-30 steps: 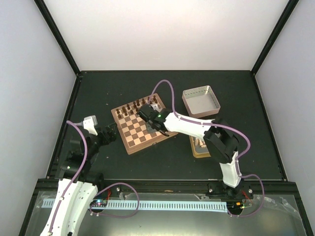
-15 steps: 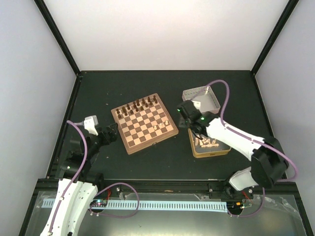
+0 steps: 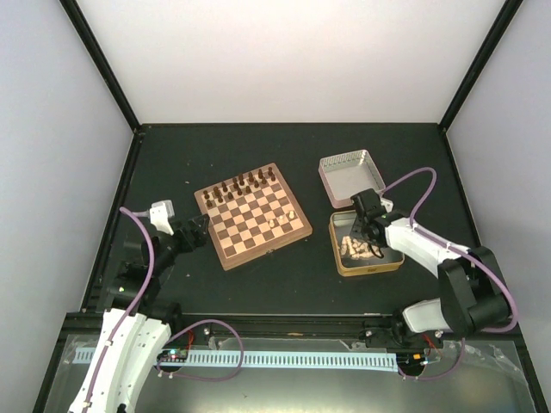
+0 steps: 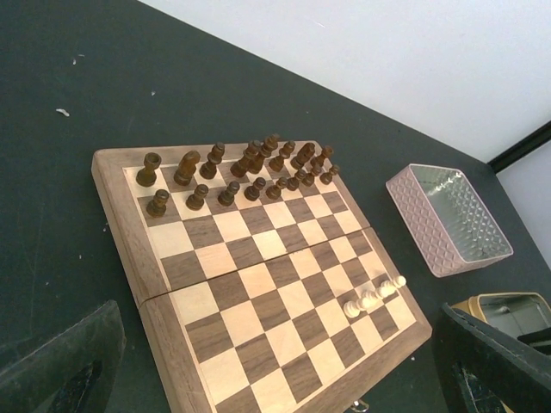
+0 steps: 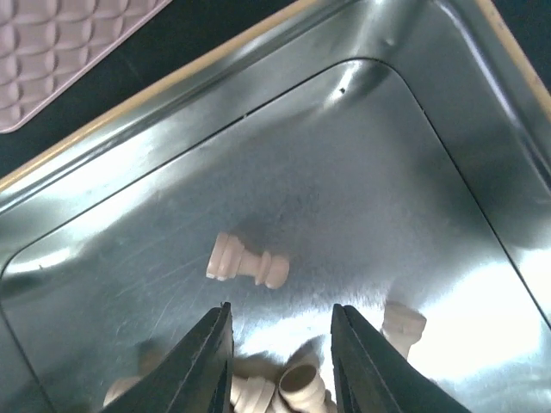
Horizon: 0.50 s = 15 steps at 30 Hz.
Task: Set up the chess pieces on the board
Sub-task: Pick up the chess piece from the storage box.
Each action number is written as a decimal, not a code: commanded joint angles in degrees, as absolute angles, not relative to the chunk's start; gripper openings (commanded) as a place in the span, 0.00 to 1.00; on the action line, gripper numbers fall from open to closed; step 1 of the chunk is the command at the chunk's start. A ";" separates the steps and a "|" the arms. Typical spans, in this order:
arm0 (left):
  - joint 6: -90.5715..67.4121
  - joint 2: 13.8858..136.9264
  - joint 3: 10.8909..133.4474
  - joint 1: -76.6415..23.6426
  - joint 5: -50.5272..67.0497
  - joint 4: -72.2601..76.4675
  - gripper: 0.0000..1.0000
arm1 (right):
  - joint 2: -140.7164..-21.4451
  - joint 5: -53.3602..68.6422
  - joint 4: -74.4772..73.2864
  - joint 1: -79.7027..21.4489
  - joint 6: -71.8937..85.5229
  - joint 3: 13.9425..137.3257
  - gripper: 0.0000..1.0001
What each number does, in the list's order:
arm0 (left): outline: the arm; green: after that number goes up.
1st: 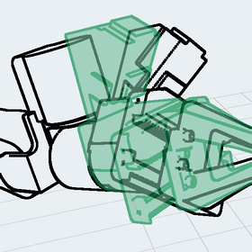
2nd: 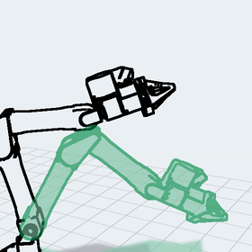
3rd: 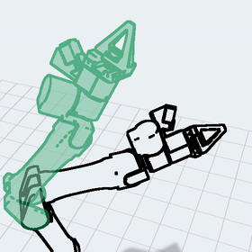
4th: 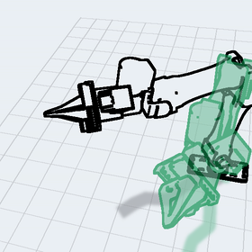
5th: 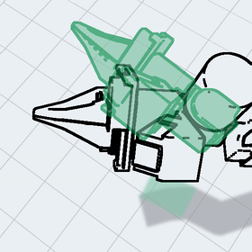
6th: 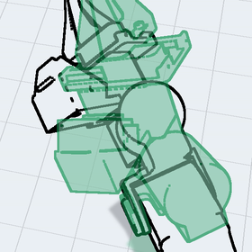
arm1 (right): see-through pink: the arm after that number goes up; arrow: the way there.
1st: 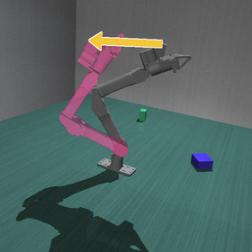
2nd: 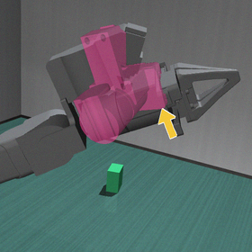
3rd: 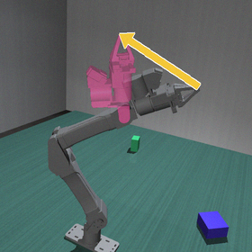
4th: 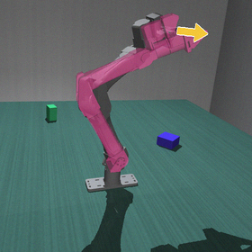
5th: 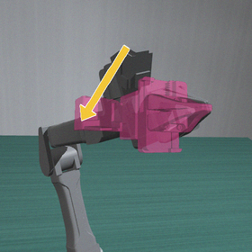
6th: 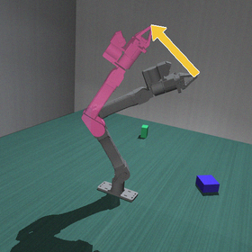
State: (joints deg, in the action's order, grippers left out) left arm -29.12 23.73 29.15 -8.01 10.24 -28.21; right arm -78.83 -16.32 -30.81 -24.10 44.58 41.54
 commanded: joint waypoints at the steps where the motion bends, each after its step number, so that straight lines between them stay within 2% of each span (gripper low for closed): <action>1: -29.44 24.08 30.58 -8.22 11.47 -26.28 0.99 | -80.97 -13.27 -25.78 -21.33 42.53 41.05 0.34; 15: -29.09 23.87 30.58 -8.17 11.17 -26.65 0.99 | -88.35 -10.10 -24.54 -17.95 33.48 44.62 0.37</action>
State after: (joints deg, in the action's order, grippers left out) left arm -29.12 23.75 29.15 -8.01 10.66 -28.08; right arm -86.54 -11.42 -26.09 -18.76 37.17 42.37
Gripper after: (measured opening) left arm 0.988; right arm 0.370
